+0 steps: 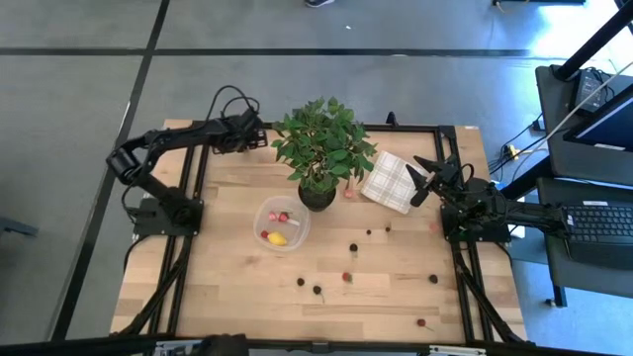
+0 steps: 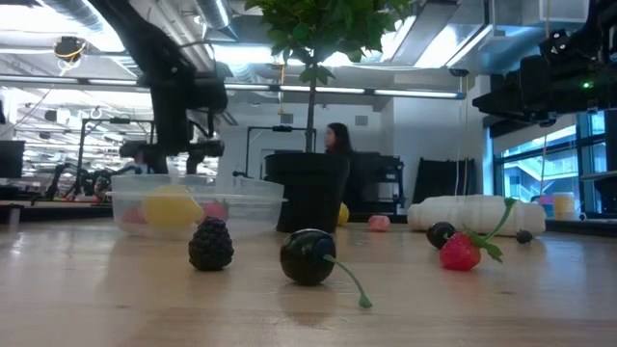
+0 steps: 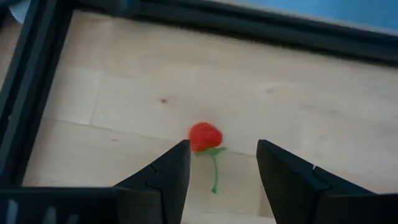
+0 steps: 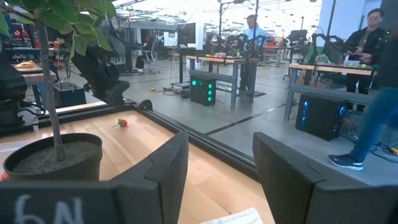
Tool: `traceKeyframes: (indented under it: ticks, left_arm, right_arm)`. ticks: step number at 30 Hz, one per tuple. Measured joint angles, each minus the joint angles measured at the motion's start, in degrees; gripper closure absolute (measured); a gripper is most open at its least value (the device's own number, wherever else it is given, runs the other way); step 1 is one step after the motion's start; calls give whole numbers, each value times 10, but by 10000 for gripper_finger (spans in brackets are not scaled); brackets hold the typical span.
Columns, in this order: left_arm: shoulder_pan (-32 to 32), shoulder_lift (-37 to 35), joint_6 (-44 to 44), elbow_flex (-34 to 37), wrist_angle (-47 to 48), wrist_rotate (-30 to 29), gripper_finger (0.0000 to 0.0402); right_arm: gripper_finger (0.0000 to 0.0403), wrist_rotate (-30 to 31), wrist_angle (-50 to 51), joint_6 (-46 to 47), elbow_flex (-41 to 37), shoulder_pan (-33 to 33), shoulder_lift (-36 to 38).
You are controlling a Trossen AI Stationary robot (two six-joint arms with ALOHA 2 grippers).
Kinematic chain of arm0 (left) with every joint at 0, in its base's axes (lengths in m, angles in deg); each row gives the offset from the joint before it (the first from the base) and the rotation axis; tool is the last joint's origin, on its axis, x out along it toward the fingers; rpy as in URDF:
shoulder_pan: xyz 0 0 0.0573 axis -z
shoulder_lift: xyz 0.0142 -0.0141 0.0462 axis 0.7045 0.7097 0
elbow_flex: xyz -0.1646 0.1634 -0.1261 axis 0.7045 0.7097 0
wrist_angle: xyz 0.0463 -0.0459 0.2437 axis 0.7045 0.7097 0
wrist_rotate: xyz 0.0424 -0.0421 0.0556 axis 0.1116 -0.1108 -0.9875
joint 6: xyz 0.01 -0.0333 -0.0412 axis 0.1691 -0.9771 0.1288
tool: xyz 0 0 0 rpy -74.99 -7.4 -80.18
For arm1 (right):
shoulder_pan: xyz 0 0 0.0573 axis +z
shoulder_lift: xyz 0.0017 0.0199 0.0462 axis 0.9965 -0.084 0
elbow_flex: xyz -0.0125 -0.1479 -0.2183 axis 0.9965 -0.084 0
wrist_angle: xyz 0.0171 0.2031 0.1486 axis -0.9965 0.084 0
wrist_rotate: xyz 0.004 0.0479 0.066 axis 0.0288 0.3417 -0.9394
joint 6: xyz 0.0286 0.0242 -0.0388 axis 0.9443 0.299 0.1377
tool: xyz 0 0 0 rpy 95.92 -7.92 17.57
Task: Pick and placing Produce into tupperware
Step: Put the top red strawberry into the transparent bin
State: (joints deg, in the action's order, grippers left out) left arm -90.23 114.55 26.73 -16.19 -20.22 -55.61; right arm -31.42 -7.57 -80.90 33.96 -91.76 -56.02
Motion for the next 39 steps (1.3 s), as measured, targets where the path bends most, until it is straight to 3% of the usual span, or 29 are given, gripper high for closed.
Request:
traceKeyframes:
  ticks: [15, 39]
  left_arm:
    - [-20, 82, 0, 0, -44, 12, 225]
    - [-30, 85, -5, 0, -57, 5, 225]
  right_arm:
    - [221, 0, 0, 0, 0, 0, 0]
    - [221, 0, 0, -2, 0, 0, 0]
